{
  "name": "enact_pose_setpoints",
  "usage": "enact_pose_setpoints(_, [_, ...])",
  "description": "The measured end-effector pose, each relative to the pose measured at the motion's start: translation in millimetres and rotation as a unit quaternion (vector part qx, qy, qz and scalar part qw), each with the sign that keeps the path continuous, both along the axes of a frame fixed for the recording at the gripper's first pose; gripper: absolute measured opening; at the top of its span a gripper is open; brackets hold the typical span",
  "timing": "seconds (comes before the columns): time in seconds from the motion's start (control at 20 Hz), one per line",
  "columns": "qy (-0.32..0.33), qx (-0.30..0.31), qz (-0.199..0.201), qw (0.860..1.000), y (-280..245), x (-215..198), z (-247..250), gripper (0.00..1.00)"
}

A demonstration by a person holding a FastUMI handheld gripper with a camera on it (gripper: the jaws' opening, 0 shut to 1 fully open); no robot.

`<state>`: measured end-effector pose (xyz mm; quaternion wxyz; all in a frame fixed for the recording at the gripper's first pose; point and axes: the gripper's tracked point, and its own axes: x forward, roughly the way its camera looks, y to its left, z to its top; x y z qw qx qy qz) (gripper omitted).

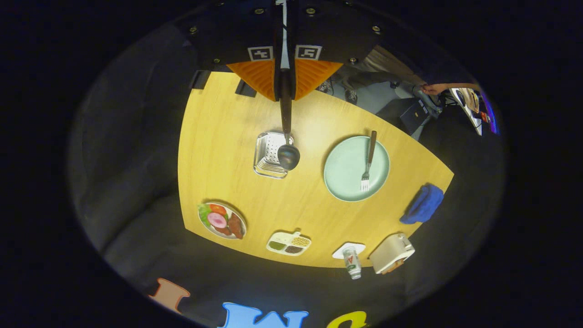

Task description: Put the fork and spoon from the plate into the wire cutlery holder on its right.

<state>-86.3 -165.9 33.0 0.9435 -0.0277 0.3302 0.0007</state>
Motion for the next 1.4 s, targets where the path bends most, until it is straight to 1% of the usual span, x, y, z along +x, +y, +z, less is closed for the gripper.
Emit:
enact_pose_setpoints(0.15, [0.028,-0.019,-0.014,0.999,-14,19,-19,0.03])
enact_pose_setpoints(0.25, [0.045,-0.031,-0.007,0.998,-12,33,-29,0.03])
enact_pose_setpoints(0.35, [0.054,-0.025,0.003,0.998,-4,48,-35,0.03])
enact_pose_setpoints(0.5, [0.053,-0.048,-0.012,0.997,-10,69,-37,0.04])
enact_pose_setpoints(0.55, [0.056,-0.059,-0.013,0.997,-11,73,-39,0.03])
enact_pose_setpoints(0.6, [0.056,-0.062,-0.011,0.996,-10,77,-39,0.06])
enact_pose_setpoints(0.65, [0.051,-0.061,-0.009,0.997,-11,82,-36,0.06])
enact_pose_setpoints(0.7, [0.046,-0.057,-0.008,0.997,-10,84,-31,0.09])
enact_pose_setpoints(0.8, [0.038,-0.059,-0.012,0.997,-15,88,-24,0.12])
enact_pose_setpoints(0.95, [0.014,-0.066,-0.032,0.997,-24,85,-9,0.14])
enact_pose_setpoints(1.0, [0.000,-0.061,-0.037,0.997,-26,84,0,0.18])
enact_pose_setpoints(1.05, [-0.014,-0.052,-0.043,0.998,-28,80,9,0.26])
enact_pose_setpoints(1.1, [-0.030,-0.038,-0.052,0.997,-27,78,18,0.28])
enact_pose_setpoints(1.15, [-0.051,-0.019,-0.053,0.997,-21,74,28,0.28])
enact_pose_setpoints(1.2, [-0.070,0.000,-0.046,0.997,-11,70,38,0.28])
enact_pose_setpoints(1.25, [-0.088,0.016,-0.031,0.996,3,63,46,0.30])
enact_pose_setpoints(1.4, [-0.128,0.021,0.013,0.991,48,58,52,0.70])
